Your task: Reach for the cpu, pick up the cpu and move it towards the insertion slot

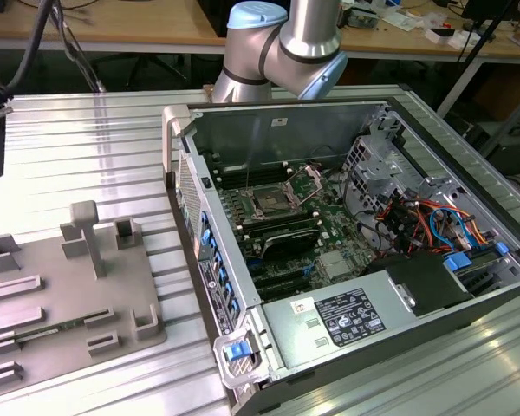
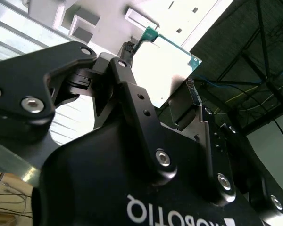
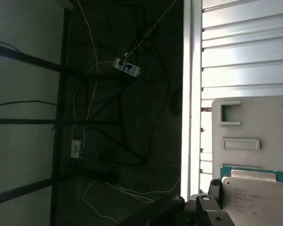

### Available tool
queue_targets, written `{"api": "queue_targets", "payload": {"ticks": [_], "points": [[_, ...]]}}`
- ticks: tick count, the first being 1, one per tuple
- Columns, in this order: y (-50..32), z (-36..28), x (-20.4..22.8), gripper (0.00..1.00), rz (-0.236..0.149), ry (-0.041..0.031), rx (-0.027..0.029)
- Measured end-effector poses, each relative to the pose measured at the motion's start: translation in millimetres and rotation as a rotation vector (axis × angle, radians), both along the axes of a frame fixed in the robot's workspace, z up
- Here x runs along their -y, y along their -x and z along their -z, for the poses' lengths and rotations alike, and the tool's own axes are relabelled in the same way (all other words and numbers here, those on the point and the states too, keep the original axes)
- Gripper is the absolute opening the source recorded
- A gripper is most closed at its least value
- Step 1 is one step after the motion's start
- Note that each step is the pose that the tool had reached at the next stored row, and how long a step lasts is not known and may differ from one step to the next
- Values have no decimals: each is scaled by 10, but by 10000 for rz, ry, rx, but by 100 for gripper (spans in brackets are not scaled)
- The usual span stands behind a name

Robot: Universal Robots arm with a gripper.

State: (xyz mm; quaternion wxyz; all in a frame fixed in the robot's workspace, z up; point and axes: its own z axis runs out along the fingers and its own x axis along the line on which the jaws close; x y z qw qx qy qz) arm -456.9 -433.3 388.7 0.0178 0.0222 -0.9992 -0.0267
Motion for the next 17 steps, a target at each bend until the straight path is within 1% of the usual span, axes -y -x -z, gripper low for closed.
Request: {"api": "queue_targets", "payload": {"ticks": [1,2,4,6,8,14,17], "points": [[0,-22,0,55,0,0,-17],[-1,-58,0,55,-1,0,-41],[-2,-118,0,55,0,0,-63],[-3,-123,1,55,-1,-5,-85],[-3,-125,1,55,-1,-4,-89],[-4,-125,1,55,-1,-7,-89],[-23,-124,1,55,-1,-6,-88]]}}
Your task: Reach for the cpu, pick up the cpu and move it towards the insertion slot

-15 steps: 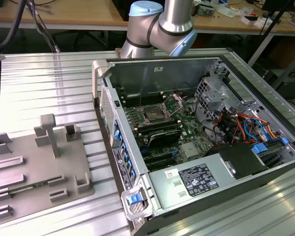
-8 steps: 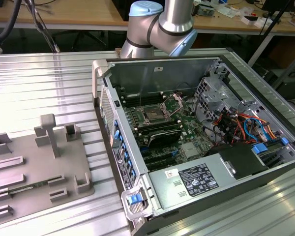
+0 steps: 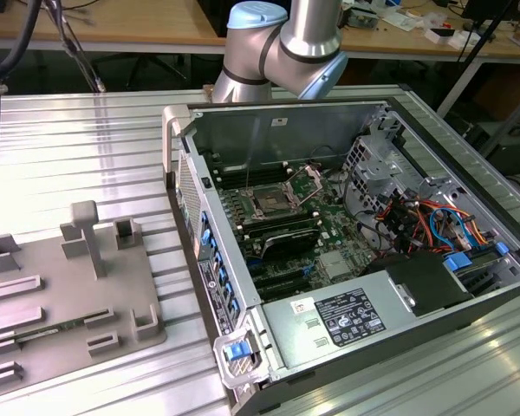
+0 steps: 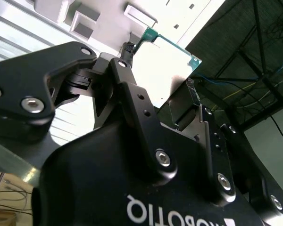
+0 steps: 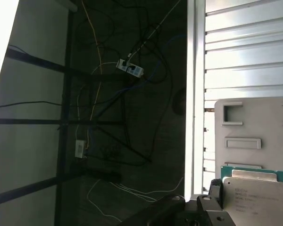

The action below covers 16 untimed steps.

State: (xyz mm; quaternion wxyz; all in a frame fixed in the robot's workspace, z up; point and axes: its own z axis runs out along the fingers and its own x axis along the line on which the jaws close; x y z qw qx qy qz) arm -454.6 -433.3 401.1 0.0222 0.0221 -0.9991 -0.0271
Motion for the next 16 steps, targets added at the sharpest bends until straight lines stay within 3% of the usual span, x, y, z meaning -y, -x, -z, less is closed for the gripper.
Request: {"api": "queue_targets", "payload": {"ticks": [10,16], "points": [[-89,0,0,55,1,1,0],[-100,0,0,55,1,1,-1]]}}
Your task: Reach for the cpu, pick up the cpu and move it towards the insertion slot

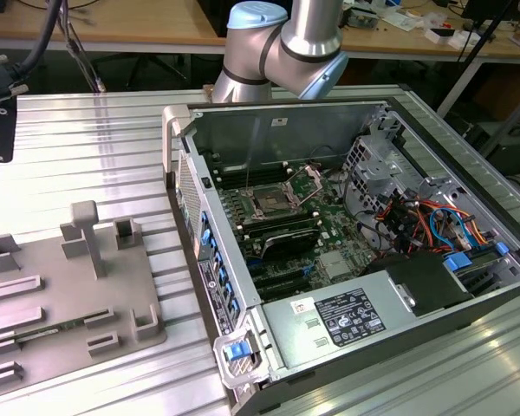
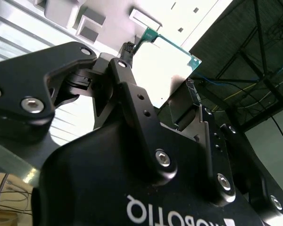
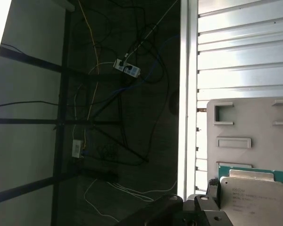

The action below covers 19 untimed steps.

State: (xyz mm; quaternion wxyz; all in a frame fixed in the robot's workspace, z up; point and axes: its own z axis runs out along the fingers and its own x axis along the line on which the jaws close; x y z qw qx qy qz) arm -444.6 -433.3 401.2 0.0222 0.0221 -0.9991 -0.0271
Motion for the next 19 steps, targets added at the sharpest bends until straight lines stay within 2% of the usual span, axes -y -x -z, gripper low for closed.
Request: {"api": "queue_targets", "payload": {"ticks": [6,19], "points": [[-19,0,0,55,-1,1,0],[-113,0,0,55,-1,0,0]]}}
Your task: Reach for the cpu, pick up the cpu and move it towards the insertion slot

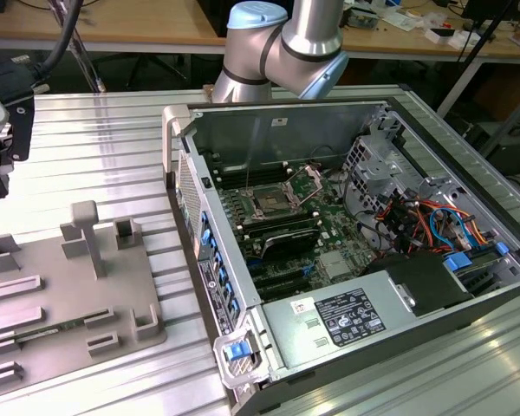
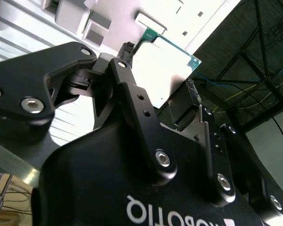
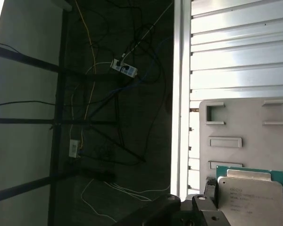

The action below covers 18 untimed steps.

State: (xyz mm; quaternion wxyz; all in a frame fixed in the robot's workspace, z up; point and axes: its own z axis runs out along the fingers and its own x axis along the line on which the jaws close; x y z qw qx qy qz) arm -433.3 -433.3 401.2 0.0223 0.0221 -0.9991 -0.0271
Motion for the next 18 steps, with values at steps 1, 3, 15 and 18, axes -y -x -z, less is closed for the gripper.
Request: {"api": "queue_targets", "payload": {"ticks": [1,3,15,18], "points": [[-8,0,0,55,0,0,1],[-18,0,0,55,0,0,0],[-84,0,0,55,0,0,1],[-105,1,0,55,0,0,1]]}}
